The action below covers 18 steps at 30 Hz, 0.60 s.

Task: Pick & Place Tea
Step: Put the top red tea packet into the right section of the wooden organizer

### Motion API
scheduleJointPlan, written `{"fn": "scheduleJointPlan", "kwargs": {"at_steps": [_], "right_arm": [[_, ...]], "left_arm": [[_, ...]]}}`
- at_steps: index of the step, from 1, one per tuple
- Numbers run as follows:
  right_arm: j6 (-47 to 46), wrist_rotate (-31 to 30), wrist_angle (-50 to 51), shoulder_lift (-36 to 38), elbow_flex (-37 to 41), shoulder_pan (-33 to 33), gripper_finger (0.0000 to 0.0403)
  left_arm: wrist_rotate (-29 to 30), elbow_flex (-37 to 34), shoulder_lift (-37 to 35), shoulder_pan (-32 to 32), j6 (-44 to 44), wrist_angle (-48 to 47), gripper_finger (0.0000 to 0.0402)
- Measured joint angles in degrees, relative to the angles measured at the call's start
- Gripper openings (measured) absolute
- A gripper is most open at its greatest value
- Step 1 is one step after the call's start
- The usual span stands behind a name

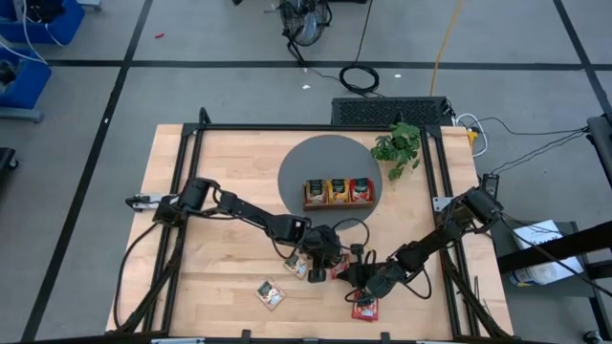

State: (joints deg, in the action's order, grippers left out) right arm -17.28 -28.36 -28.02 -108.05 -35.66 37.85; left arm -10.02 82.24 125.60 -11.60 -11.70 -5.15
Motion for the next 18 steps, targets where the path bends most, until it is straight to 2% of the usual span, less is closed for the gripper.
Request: {"fn": "scheduleJointPlan", "kwargs": {"at_steps": [5, 10, 13, 18], "right_arm": [[0.0, 0.0, 0.0, 0.0, 0.0, 0.0, 0.0000], [0.0, 0.0, 0.0, 0.0, 0.0, 0.0, 0.0000], [0.3, -0.1, -0.2, 0.0, 0.0, 0.0, 0.0000], [1.6, -0.3, -0.7, 0.0, 0.0, 0.0, 0.0000]], "left_arm": [[1.3, 0.0, 0.0, 0.2, 0.0, 0.1, 0.0146], [1.5, 0.0, 0.0, 0.2, -0.9, 0.8, 0.0140], [1.3, 0.0, 0.4, 0.2, -1.1, 1.0, 0.0109], [-0.4, 0.2, 1.5, 0.3, -0.8, 1.9, 0.0017]]}}
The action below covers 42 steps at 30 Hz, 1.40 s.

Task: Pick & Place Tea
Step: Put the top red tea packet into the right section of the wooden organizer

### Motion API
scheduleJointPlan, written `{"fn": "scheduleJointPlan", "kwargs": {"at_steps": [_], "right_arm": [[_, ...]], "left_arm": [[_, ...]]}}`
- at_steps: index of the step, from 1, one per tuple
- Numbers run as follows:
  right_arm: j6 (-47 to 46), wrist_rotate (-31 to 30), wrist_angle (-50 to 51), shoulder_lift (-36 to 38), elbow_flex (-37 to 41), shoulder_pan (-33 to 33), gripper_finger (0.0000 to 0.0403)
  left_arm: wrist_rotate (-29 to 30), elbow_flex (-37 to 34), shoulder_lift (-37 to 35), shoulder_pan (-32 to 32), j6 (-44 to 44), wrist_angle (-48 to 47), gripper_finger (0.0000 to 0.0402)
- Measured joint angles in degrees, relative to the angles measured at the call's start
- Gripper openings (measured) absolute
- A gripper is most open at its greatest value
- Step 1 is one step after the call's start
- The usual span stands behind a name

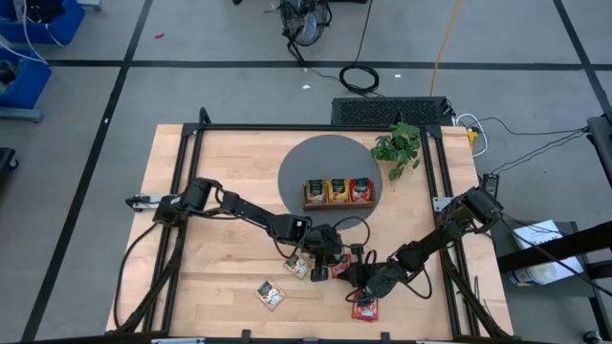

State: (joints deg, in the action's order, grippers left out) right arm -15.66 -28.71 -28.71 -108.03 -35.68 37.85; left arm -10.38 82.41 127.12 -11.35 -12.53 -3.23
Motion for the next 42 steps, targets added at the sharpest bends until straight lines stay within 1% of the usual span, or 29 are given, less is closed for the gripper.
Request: {"fn": "scheduleJointPlan", "kwargs": {"at_steps": [1, 7, 11, 14, 18, 22, 26, 29, 31, 36, 39, 42], "right_arm": [[0.3, 0.0, -0.2, 0.0, 0.0, 0.0, 0.0000], [4.8, 0.1, -2.7, 0.1, 0.0, 0.0, 0.0000], [6.8, 0.9, -3.8, 2.7, 0.1, 0.1, 0.0005], [8.2, 1.9, -2.4, 5.9, 0.2, 0.5, 0.0022], [8.9, 2.0, -3.4, 11.4, 0.1, 1.1, 0.0058], [8.9, 1.5, -3.2, 16.0, 0.1, 1.3, 0.0099], [7.5, -2.6, -1.8, 20.4, 0.1, 1.4, 0.0137], [7.4, -4.4, 0.2, 23.3, 0.1, 1.7, 0.0158], [7.0, -5.2, 1.4, 25.2, 0.1, 1.9, 0.0168], [4.5, -11.6, 7.1, 29.1, 0.1, 2.8, 0.0179], [4.7, -11.9, 9.2, 30.6, 0.1, 3.2, 0.0180], [3.7, -11.8, 10.2, 31.2, 0.1, 3.3, 0.0180]], "left_arm": [[0.0, 0.0, 0.0, 0.1, 0.0, -0.1, 0.0010], [-0.1, 0.0, 0.1, 0.2, 1.9, 0.1, 0.0004], [0.2, 0.0, 0.1, 0.2, 2.3, 0.4, 0.0003], [1.0, -0.1, 0.2, 0.3, 3.3, 0.4, 0.0003], [3.1, -0.1, 0.0, -0.5, 7.0, 0.4, 0.0002], [6.9, -0.2, -0.7, -1.7, 10.2, 0.1, 0.0002], [11.6, -0.3, -2.7, -3.3, 12.8, -0.4, 0.0002], [15.5, -0.3, -5.3, -4.8, 15.5, -1.2, 0.0001], [18.5, -0.3, -7.2, -5.9, 16.9, -2.2, 0.0001], [28.7, -0.2, -11.4, -8.9, 17.4, -4.3, 0.0001], [35.2, -0.2, -12.7, -10.5, 17.4, -5.5, 0.0001], [38.6, -0.2, -12.9, -11.6, 18.1, -5.0, 0.0001]]}}
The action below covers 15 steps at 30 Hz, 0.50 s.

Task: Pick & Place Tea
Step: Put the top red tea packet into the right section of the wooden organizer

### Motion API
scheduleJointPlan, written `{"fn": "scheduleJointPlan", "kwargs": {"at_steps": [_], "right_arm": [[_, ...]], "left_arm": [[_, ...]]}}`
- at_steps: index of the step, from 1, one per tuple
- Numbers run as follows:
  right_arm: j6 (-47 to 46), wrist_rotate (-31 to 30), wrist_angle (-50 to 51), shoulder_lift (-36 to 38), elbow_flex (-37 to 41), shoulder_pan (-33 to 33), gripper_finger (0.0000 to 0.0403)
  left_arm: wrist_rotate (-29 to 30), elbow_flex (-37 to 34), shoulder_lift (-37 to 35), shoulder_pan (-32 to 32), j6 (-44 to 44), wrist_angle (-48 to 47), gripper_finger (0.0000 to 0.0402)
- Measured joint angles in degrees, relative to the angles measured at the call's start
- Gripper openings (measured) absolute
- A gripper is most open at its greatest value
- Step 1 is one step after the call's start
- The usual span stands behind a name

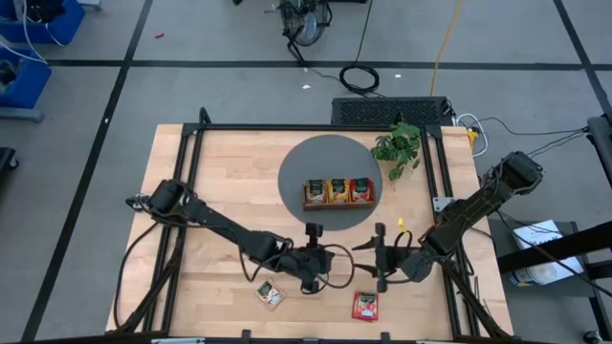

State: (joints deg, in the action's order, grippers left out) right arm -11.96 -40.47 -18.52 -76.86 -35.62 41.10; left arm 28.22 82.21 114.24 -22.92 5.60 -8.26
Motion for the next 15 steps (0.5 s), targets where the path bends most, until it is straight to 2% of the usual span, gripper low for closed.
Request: {"fn": "scheduleJointPlan", "kwargs": {"at_steps": [3, 15], "right_arm": [[-0.9, 0.0, 0.3, -0.4, 0.0, 0.0, 0.0181], [-1.1, 0.1, 0.3, -3.8, 0.0, -2.9, 0.0170]], "left_arm": [[1.7, 0.0, 0.1, -0.4, 0.7, 0.0, 0.0001], [1.8, 0.0, 0.0, 0.3, 0.1, 1.2, 0.0003]]}}
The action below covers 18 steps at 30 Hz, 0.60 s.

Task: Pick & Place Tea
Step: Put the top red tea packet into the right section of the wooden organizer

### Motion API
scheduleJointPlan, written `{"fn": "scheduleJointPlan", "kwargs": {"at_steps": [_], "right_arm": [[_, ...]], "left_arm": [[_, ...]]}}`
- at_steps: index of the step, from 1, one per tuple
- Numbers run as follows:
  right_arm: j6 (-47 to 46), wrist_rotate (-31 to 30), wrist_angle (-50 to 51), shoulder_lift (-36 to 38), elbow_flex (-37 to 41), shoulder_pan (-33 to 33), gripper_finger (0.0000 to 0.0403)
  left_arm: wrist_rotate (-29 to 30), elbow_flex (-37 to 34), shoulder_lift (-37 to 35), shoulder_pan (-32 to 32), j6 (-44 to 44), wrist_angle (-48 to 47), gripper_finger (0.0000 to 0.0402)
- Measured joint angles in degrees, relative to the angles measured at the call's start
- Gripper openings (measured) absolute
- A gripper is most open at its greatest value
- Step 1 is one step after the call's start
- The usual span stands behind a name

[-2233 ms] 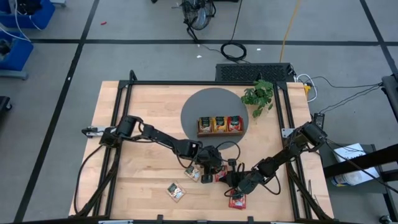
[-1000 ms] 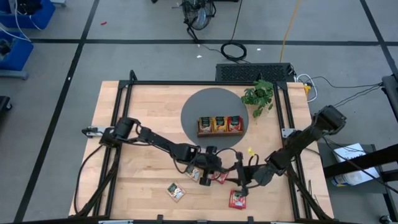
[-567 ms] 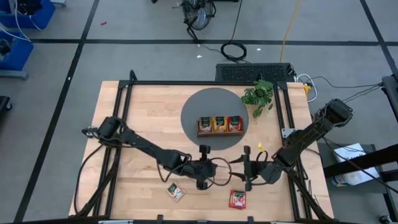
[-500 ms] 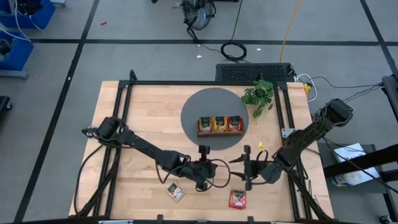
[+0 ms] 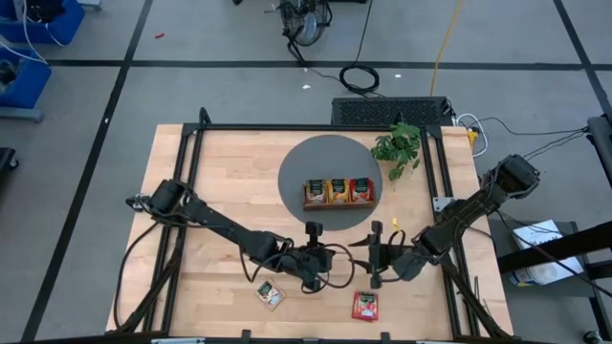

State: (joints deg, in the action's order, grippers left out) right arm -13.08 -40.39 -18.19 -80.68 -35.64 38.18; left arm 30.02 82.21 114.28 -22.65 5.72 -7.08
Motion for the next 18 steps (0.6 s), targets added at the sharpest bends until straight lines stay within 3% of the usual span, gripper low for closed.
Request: {"fn": "scheduleJointPlan", "kwargs": {"at_steps": [6, 13, 18], "right_arm": [[-1.9, 2.3, -0.7, -1.8, 0.0, -2.8, 0.0135], [1.9, 4.9, -2.5, -1.9, -0.1, -3.8, 0.0018], [2.8, 6.4, -3.5, -1.9, -0.1, -4.2, 0.0005]], "left_arm": [[0.0, 0.0, 0.0, 0.1, 0.0, 0.0, 0.0003], [-0.5, 0.0, 0.0, 0.3, -0.2, 0.0, 0.0004], [-0.5, 0.0, 0.0, 0.2, 0.0, -0.1, 0.0005]]}}
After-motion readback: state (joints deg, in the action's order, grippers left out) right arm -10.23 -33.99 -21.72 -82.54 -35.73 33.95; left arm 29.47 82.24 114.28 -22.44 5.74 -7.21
